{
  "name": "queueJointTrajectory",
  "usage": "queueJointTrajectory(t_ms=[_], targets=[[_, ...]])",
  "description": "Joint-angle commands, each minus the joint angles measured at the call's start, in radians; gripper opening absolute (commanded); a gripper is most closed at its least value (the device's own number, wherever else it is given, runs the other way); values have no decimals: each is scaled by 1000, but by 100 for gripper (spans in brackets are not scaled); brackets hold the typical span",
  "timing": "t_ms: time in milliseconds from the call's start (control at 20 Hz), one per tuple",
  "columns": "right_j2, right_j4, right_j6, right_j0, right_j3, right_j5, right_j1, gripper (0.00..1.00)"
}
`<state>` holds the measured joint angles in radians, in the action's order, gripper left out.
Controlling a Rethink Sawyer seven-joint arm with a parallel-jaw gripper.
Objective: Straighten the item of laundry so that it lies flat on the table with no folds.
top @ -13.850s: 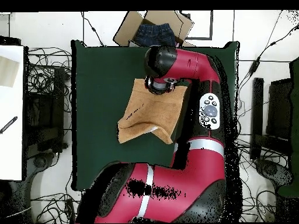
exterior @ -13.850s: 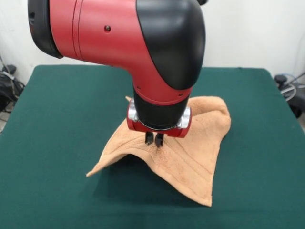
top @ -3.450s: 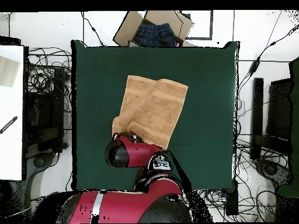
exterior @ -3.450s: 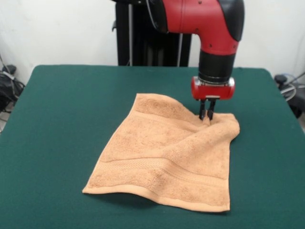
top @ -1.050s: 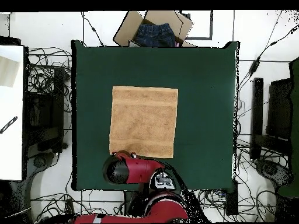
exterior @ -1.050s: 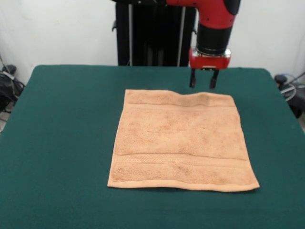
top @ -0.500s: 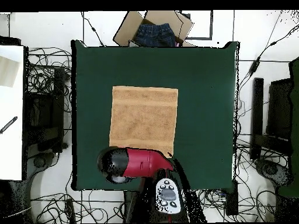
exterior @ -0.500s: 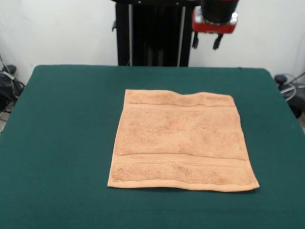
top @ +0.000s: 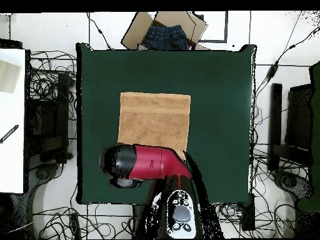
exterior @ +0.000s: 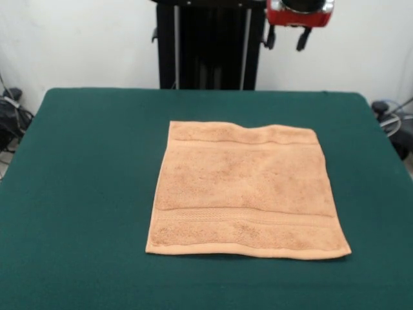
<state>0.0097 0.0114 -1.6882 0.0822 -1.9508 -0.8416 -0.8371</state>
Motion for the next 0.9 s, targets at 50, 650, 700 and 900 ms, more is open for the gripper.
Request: queueJointTrajectory(t_ms=[50,650,700,900], targets=[[3,-3,-200,-39,-21,183,-41,100],[-9,8,-140,-28,-186,354,-158,100],[-4,10,-130,-20,-186,356,-158,100],[11,10,-101,8,-188,340,-168,100]])
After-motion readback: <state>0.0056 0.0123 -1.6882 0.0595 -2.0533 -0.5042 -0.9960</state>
